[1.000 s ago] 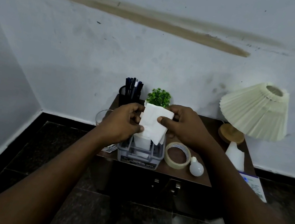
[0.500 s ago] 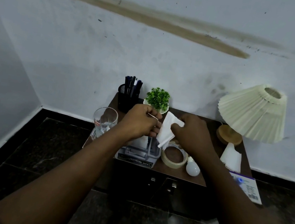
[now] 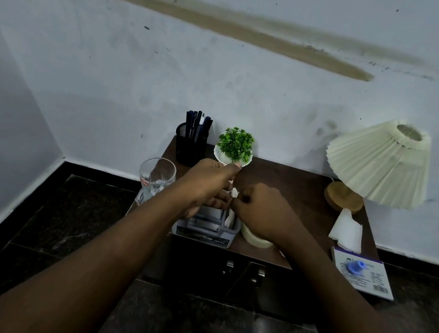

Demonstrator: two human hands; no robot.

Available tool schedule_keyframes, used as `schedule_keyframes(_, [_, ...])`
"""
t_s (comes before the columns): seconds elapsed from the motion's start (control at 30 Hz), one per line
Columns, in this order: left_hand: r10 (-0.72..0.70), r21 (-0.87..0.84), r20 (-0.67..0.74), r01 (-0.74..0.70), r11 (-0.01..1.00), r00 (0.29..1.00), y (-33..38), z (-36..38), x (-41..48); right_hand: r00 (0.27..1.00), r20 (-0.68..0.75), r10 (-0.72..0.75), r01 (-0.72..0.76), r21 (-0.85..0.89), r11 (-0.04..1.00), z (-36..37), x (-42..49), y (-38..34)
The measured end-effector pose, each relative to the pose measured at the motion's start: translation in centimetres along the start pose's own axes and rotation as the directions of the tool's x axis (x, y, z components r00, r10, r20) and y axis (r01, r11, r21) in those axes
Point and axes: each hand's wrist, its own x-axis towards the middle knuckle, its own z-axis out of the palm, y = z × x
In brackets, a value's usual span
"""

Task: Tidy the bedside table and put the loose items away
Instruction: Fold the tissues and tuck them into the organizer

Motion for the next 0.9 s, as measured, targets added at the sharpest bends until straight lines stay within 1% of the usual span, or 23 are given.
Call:
schedule_keyframes(0.17, [0.006,0.013,0.033,-0.006,1.000,0.999,0.2,0.4,-0.5,0.993,0.109,-0.035,0.044,-0.075,0.996,0.3,0.2,0.5])
schedule_keyframes(0.3, [0.009,0.050,0.026,-0.010,0.999,1.000,0.2,0.9,-0.8,0.992,0.119,-0.042,0.052,-0.082,0.995,-0.4,0.2,1.1])
schedule_keyframes(0.37, [0.019,0.026,0.038,-0.020,0.999,0.999,0.0,1.3,-0.5,0.996,0.089,-0.014,0.024,-0.118,0.993,-1.9,0.4,2.1])
schedule_keyframes(0.43, [0.029,0.031,0.045,-0.031,0.999,0.999,-0.3,1.8,-0.1,0.997,0.004,0.079,-0.078,-0.130,0.988,-4.4,0.4,4.9])
schedule_keyframes(0.5, [0.058,0.059,0.000,-0.058,0.997,0.998,-0.8,2.0,0.4,0.976,-0.108,0.188,-0.203,-0.150,0.968,-6.4,-0.2,8.8])
schedule_keyframes(0.57, [0.132,0.114,-0.087,-0.122,0.986,0.987,-1.1,2.0,0.8,0.928,-0.207,0.311,-0.347,-0.169,0.923,-7.1,-1.1,13.6])
schedule_keyframes(0.6, [0.198,0.200,-0.140,-0.168,0.965,0.970,-1.2,1.9,1.0,0.896,-0.214,0.388,-0.424,-0.159,0.892,-6.9,-1.6,15.8])
schedule_keyframes(0.63, [0.276,0.307,-0.183,-0.212,0.928,0.944,-1.3,1.7,1.0,0.870,-0.184,0.458,-0.486,-0.161,0.859,-6.4,-2.0,17.5])
schedule_keyframes(0.67, [0.341,0.375,-0.201,-0.250,0.893,0.918,-1.3,1.7,1.0,0.846,-0.130,0.516,-0.532,-0.174,0.829,-5.9,-2.3,18.9])
schedule_keyframes(0.7, [0.376,0.391,-0.200,-0.279,0.877,0.905,-1.1,2.0,1.1,0.825,-0.072,0.561,-0.564,-0.177,0.806,-5.5,-2.4,20.0])
schedule_keyframes(0.77, [0.372,0.284,-0.183,-0.313,0.906,0.910,-0.8,2.4,1.1,0.793,0.051,0.607,-0.592,-0.170,0.788,-4.8,-2.1,20.7])
schedule_keyframes(0.8, [0.364,0.236,-0.173,-0.320,0.918,0.915,-0.6,2.6,1.1,0.779,0.088,0.621,-0.602,-0.176,0.779,-4.5,-2.0,20.7])
schedule_keyframes(0.9, [0.349,0.171,-0.136,-0.325,0.930,0.927,-0.5,3.5,1.5,0.776,0.092,0.624,-0.603,-0.184,0.777,-3.7,-1.3,21.1])
